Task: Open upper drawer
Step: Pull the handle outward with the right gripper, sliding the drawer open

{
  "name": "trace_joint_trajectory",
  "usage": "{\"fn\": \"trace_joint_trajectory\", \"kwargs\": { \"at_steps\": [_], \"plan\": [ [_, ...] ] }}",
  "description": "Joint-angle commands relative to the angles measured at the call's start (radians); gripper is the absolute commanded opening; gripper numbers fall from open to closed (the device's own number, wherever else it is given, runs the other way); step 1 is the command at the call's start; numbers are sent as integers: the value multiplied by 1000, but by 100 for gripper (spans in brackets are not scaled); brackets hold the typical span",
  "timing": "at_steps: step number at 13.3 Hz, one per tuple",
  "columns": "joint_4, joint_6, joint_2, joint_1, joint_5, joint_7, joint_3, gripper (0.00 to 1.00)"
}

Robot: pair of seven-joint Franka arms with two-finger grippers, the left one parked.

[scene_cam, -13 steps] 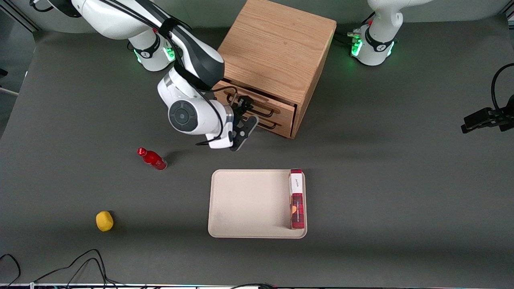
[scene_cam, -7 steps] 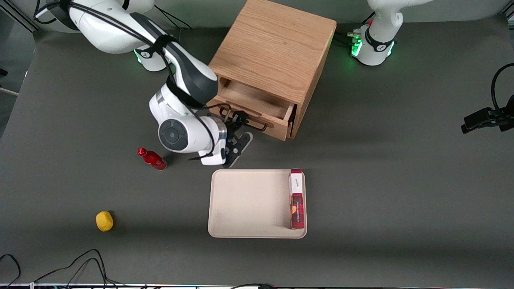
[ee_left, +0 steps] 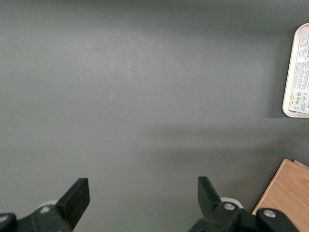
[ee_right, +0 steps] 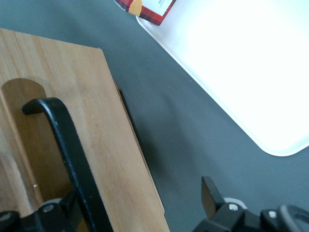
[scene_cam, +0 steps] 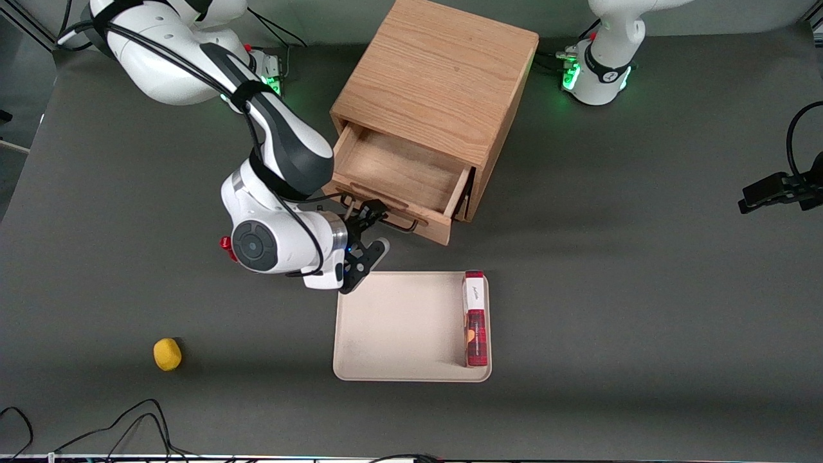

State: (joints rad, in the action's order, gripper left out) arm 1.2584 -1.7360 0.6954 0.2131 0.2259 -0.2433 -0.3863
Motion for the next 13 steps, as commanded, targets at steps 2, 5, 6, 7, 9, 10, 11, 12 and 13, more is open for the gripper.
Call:
{"fn": "trace_joint_trajectory", "kwargs": {
  "at_steps": [2, 5, 6, 7, 9, 10, 11, 12, 13],
  "plan": [
    [-114, 47, 55, 3, -30, -14, 32, 100],
    [-145, 47, 73, 3, -31, -50, 43, 100],
    [-158, 47, 76, 3, -30, -53, 55, 100],
    [-172, 47, 82, 5, -31, -54, 63, 100],
    [-204, 47, 104, 3, -31, -54, 64, 100],
    [-226, 47, 113, 3, -31, -54, 64, 100],
    [-244, 47, 124, 3, -31, -54, 67, 100],
    [-263, 46, 133, 8, -31, -54, 82, 100],
    [-273, 44, 139, 9, -31, -54, 89, 100]
  ]
}}
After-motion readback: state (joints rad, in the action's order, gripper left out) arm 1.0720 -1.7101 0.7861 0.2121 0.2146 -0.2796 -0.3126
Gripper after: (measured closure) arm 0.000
